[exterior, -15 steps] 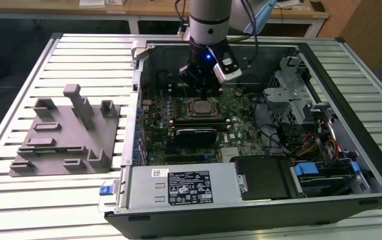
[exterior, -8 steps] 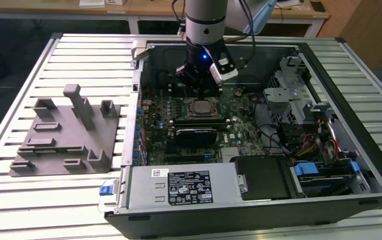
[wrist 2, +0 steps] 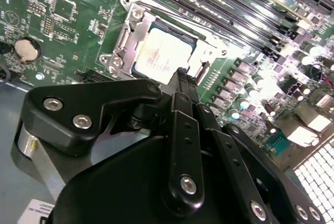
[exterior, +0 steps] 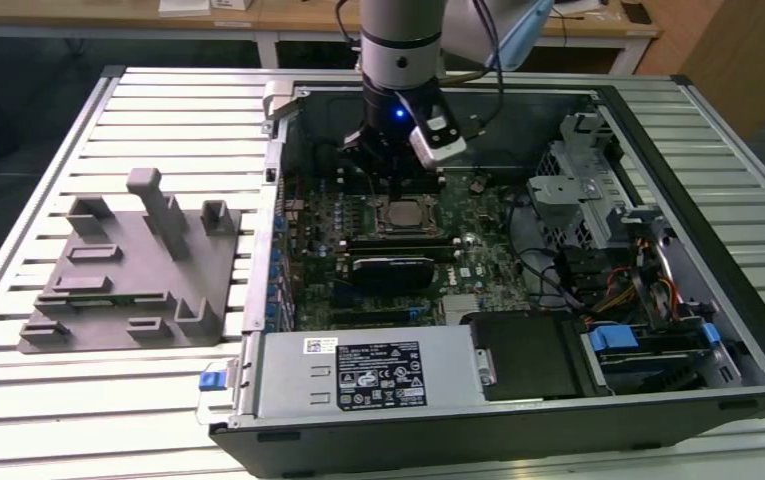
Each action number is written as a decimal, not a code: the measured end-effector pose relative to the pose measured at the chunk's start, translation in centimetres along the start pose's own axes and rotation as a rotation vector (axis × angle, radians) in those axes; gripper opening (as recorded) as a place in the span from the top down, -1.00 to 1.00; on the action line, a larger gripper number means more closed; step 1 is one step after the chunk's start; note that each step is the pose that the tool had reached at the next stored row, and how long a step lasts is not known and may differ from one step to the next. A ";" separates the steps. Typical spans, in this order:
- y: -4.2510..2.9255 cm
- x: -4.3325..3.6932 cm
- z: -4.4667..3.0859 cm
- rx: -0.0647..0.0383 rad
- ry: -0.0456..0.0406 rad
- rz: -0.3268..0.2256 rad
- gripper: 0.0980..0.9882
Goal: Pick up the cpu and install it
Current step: 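Install the first cpu locking lever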
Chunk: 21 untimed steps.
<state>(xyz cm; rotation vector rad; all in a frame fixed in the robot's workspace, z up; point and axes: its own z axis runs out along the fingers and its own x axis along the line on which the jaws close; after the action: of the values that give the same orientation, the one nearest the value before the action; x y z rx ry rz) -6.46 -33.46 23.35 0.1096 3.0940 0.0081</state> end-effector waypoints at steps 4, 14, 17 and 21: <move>-0.04 0.55 -0.02 0.000 0.0000 0.000 0.98; -0.13 1.90 -0.09 0.000 0.0000 0.000 0.98; -0.16 2.28 -0.10 0.000 0.0000 0.000 0.98; -0.19 2.75 -0.12 0.000 0.0000 0.000 0.98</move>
<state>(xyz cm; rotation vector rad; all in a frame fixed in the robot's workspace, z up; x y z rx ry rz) -9.22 -33.46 23.35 0.1099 3.0940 0.0081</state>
